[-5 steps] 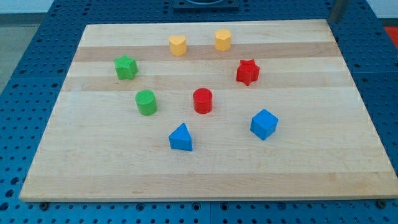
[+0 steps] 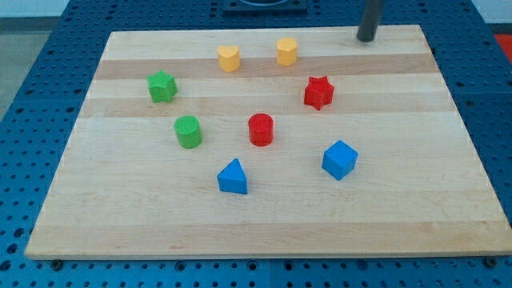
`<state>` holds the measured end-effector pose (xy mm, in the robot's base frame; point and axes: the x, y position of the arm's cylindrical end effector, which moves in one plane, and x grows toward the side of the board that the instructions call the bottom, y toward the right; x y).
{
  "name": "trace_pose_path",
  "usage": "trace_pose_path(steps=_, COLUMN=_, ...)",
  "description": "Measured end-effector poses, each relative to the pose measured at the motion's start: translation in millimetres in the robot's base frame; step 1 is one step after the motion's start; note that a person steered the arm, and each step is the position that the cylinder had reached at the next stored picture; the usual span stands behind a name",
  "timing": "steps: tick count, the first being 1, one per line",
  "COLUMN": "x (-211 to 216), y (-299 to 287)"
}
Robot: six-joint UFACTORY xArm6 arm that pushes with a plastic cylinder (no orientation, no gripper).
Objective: Locate the arm to the top of the yellow heart
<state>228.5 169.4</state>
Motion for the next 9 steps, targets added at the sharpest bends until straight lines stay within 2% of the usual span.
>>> trace_pose_path(steps=3, x=4, y=-114)
trace_pose_path(steps=9, x=8, y=-258)
